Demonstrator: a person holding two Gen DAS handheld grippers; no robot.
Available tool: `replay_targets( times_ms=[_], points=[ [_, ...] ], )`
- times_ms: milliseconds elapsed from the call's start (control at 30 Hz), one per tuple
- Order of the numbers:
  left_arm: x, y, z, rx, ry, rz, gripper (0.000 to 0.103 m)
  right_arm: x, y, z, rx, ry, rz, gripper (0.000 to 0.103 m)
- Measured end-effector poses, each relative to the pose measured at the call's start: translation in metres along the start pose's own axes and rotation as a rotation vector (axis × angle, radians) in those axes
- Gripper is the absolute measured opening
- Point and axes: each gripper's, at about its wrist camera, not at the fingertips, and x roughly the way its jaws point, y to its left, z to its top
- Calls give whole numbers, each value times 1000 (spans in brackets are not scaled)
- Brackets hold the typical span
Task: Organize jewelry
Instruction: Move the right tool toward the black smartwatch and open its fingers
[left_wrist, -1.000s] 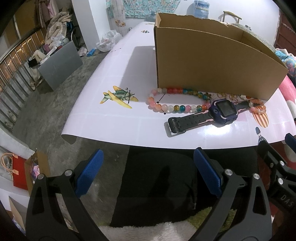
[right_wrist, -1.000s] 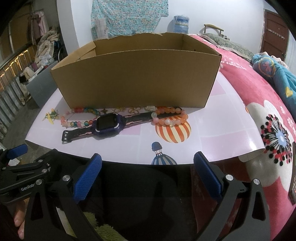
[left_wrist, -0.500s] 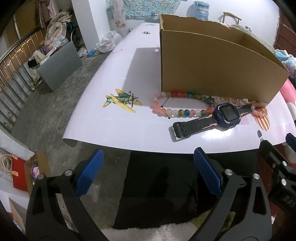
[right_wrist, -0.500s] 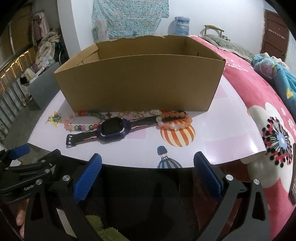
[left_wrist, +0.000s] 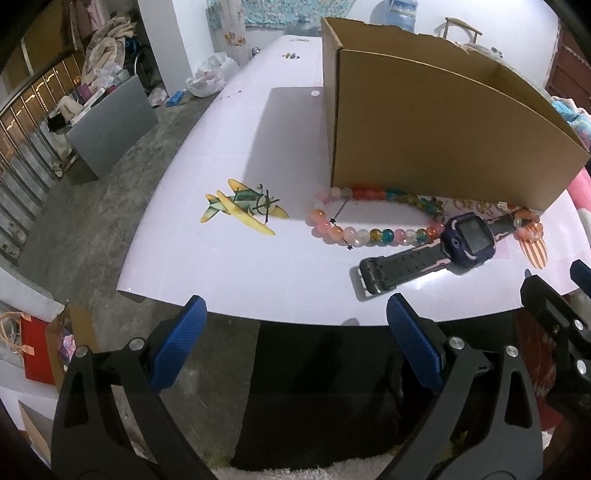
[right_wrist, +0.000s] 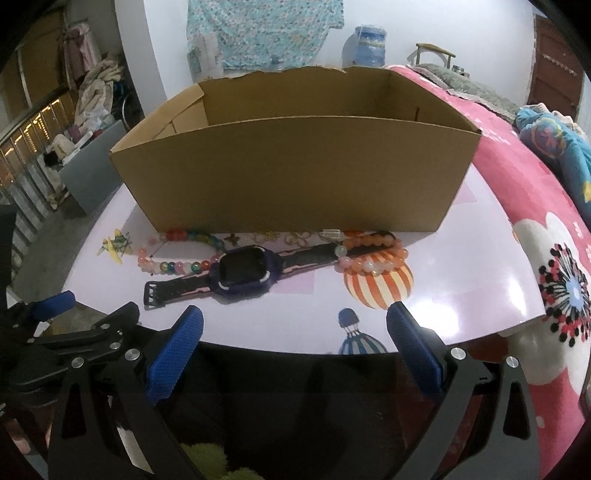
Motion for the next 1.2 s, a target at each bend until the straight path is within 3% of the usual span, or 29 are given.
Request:
replay_targets(
  times_ms=[467,800,1000,1200],
  points=[
    [11,10,12,29,29,-52,94,7,-5,13,48,73,74,97],
    [-1,15,1,77,15,-227,94,21,-22,9,150,135,51,97],
    [0,21,6,70,52,-339,94,20,-17,18,132,77,57,97],
    [-13,20,12,61,27,-329,94,22,-15,25,87,40,89,97]
  ],
)
